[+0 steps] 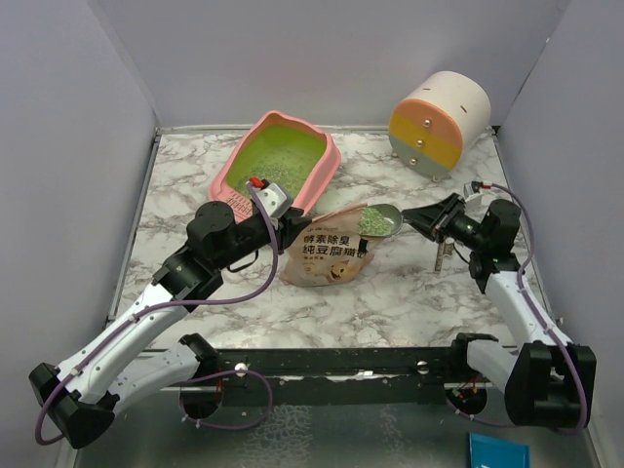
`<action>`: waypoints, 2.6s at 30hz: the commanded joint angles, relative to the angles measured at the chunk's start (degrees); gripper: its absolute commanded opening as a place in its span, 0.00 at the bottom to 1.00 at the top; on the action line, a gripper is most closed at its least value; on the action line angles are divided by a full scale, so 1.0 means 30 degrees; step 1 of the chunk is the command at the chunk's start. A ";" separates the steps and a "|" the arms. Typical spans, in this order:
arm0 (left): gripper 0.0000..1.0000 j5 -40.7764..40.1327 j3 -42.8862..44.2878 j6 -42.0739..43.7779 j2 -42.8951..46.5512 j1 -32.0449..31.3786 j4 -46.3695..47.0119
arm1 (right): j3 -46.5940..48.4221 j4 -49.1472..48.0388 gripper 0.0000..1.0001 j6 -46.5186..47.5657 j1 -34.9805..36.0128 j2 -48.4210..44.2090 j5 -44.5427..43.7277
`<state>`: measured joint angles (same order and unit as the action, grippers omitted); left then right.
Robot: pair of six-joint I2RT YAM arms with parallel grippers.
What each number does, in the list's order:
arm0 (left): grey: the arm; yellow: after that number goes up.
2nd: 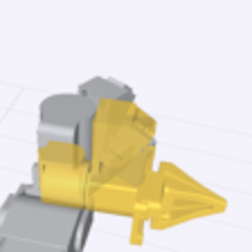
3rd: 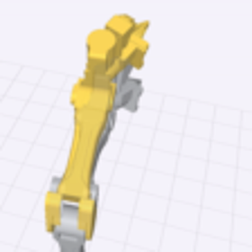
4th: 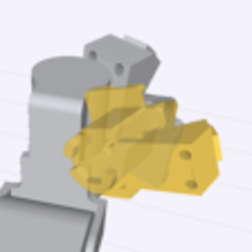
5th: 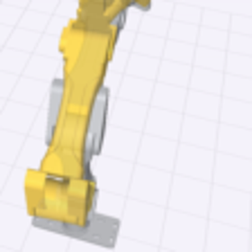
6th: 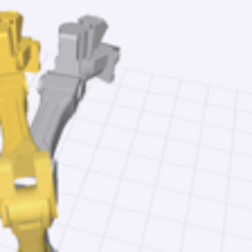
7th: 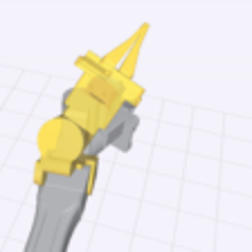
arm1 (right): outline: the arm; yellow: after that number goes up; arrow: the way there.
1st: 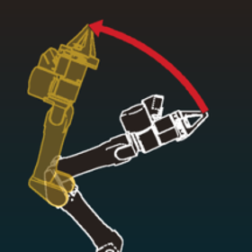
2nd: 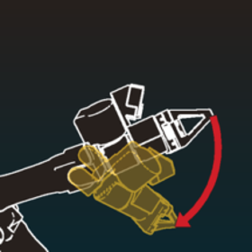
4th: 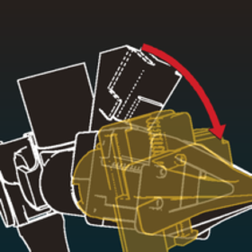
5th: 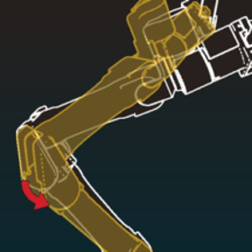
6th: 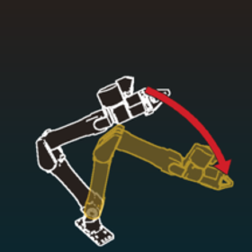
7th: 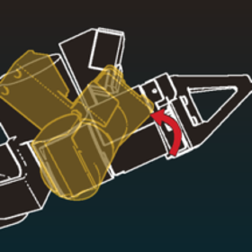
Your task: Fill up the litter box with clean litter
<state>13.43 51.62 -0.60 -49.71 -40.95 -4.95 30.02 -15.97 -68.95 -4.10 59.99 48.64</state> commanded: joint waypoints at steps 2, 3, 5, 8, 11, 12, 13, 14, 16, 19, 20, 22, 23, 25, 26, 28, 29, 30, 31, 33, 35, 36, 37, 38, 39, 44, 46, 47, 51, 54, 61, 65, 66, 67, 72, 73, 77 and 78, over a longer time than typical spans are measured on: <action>0.28 -0.0260 -0.0197 -0.0269 0.0331 0.0071 0.0596 | 0.0862 0.1913 0.01 0.0967 -0.0359 -0.1397 -0.1749; 0.28 -0.0262 -0.0225 -0.0272 0.0336 0.0058 0.0621 | 0.0760 0.1977 0.01 0.0869 -0.0384 -0.1579 -0.1863; 0.28 -0.0230 -0.0244 -0.0277 0.0356 0.0074 0.0603 | 0.0513 0.1989 0.01 0.0595 -0.0463 -0.1957 -0.2163; 0.28 -0.0229 -0.0315 -0.0247 0.0368 0.0058 0.0593 | 0.0134 0.1656 0.01 0.0019 -0.0563 -0.2375 -0.2280; 0.28 -0.0230 -0.0339 -0.0242 0.0354 0.0056 0.0611 | -0.0224 0.1082 0.01 -0.0714 -0.0676 -0.2535 -0.2305; 0.28 -0.0229 -0.0349 -0.0240 0.0364 0.0056 0.0597 | -0.0336 0.0822 0.01 -0.1007 -0.0709 -0.2538 -0.2251; 0.28 -0.0229 -0.0380 -0.0243 0.0351 0.0056 0.0630 | -0.0452 0.0548 0.01 -0.1267 -0.0757 -0.2502 -0.2186; 0.28 -0.0229 -0.0362 -0.0214 0.0360 0.0056 0.0633 | -0.0532 0.0309 0.01 -0.1435 -0.0771 -0.2483 -0.2196; 0.28 -0.0245 -0.0333 -0.0195 0.0381 0.0056 0.0605 | -0.0518 0.0183 0.01 -0.1566 -0.0823 -0.2460 -0.2238; 0.28 -0.0247 -0.0292 -0.0179 0.0420 0.0058 0.0572 | -0.0460 -0.0071 0.01 -0.1891 -0.0879 -0.2440 -0.2270; 0.28 -0.0231 -0.0285 -0.0180 0.0413 0.0063 0.0578 | -0.0464 -0.0157 0.01 -0.1997 -0.0888 -0.2427 -0.2317; 0.28 -0.0224 -0.0329 -0.0181 0.0426 0.0064 0.0594 | -0.0429 -0.0300 0.01 -0.2256 -0.0919 -0.2390 -0.2371; 0.28 -0.0174 -0.0345 -0.0181 0.0414 0.0064 0.0592 | -0.0454 -0.0401 0.01 -0.2379 -0.0941 -0.2403 -0.2417; 0.28 -0.0145 -0.0379 -0.0183 0.0452 0.0071 0.0594 | -0.0414 -0.0390 0.01 -0.2497 -0.0948 -0.2464 -0.2602; 0.28 -0.0145 -0.0380 -0.0181 0.0435 0.0061 0.0581 | -0.0385 -0.0380 0.01 -0.2541 -0.0948 -0.2500 -0.2680; 0.28 -0.0143 -0.0358 -0.0159 0.0504 0.0071 0.0562 | -0.0294 -0.0357 0.01 -0.2536 -0.0977 -0.2456 -0.2775; 0.28 -0.0116 -0.0385 -0.0156 0.0537 0.0074 0.0544 | -0.0256 -0.0350 0.01 -0.2561 -0.0992 -0.2451 -0.2837; 0.28 -0.0112 -0.0388 -0.0166 0.0581 0.0061 0.0560 | -0.0230 -0.0404 0.01 -0.2575 -0.0991 -0.2436 -0.2922; 0.28 -0.0112 -0.0389 -0.0168 0.0616 0.0064 0.0540 | -0.0153 -0.0418 0.01 -0.2580 -0.1005 -0.2383 -0.2977; 0.28 -0.0113 -0.0445 -0.0194 0.0672 0.0064 0.0546 | -0.0055 -0.0614 0.01 -0.2679 -0.1007 -0.2223 -0.3053; 0.28 -0.0114 -0.0515 -0.0197 0.0759 0.0059 0.0545 | 0.0170 -0.0855 0.01 -0.2694 -0.1007 -0.1866 -0.3063; 0.28 -0.0119 -0.0507 -0.0205 0.0796 0.0067 0.0538 | 0.0314 -0.1009 0.01 -0.2672 -0.1007 -0.1697 -0.3060; 0.28 -0.0127 -0.0550 -0.0184 0.0811 0.0057 0.0552 | 0.0512 -0.1058 0.01 -0.2578 -0.1007 -0.1485 -0.3071; 0.28 -0.0136 -0.0563 -0.0181 0.0850 0.0082 0.0528 | 0.0723 -0.1053 0.01 -0.2471 -0.1007 -0.1261 -0.3061; 0.28 -0.0155 -0.0583 -0.0166 0.0891 0.0066 0.0506 | 0.0966 -0.1118 0.01 -0.2399 -0.1007 -0.1057 -0.3064; 0.28 -0.0309 -0.0677 -0.0067 0.1227 0.0068 0.0364 | 0.1934 -0.1661 0.01 -0.2316 -0.1007 0.0097 -0.2908; 0.28 -0.0360 -0.0681 -0.0034 0.1320 0.0071 0.0313 | 0.2302 -0.1813 0.01 -0.2286 -0.1007 0.0508 -0.2835; 0.28 -0.0374 -0.0667 -0.0008 0.1338 0.0061 0.0271 | 0.2474 -0.1912 0.01 -0.2244 -0.1007 0.0724 -0.2805; 0.28 -0.0419 -0.0678 0.0053 0.1446 0.0074 0.0196 | 0.3229 -0.2332 0.01 -0.1999 -0.1007 0.1601 -0.2540; 0.28 -0.0455 -0.0641 0.0038 0.1553 0.0062 0.0164 | 0.3925 -0.2666 0.01 -0.1989 -0.1007 0.2470 -0.2347; 0.28 -0.0630 -0.0592 0.0082 0.1841 0.0078 -0.0227 | 0.6060 -0.3687 0.01 -0.1931 -0.0859 0.5009 -0.1934; 0.28 -0.0815 -0.0567 0.0138 0.1946 0.0080 -0.0415 | 0.7640 -0.3984 0.01 -0.1868 -0.0358 0.6662 -0.1903; 0.28 -0.0855 -0.0598 0.0167 0.1973 0.0074 -0.0454 | 0.7983 -0.4033 0.01 -0.1888 -0.0142 0.7060 -0.1963; 0.28 -0.0933 -0.0620 0.0196 0.2028 0.0073 -0.0502 | 0.8359 -0.4160 0.01 -0.1890 0.0075 0.7425 -0.2015; 0.28 -0.1220 -0.0454 0.0328 0.2119 0.0057 -0.0841 | 1.0352 -0.4396 0.01 -0.1977 0.1282 0.9505 -0.2356; 0.28 -0.1250 -0.0400 0.0356 0.2119 0.0056 -0.0935 | 1.0739 -0.4495 0.01 -0.2040 0.1528 0.9924 -0.2419; 0.28 -0.1549 -0.0245 0.0438 0.2189 0.0075 -0.1241 | 1.2999 -0.4386 0.01 -0.1985 0.2790 1.1746 -0.2640; 0.28 -0.1610 -0.0228 0.0435 0.2220 0.0062 -0.1278 | 1.3692 -0.4241 0.01 -0.1932 0.3089 1.2211 -0.2659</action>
<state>10.72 50.00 -0.05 -44.12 -40.95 -8.03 63.11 -24.49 -74.15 1.85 92.73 41.34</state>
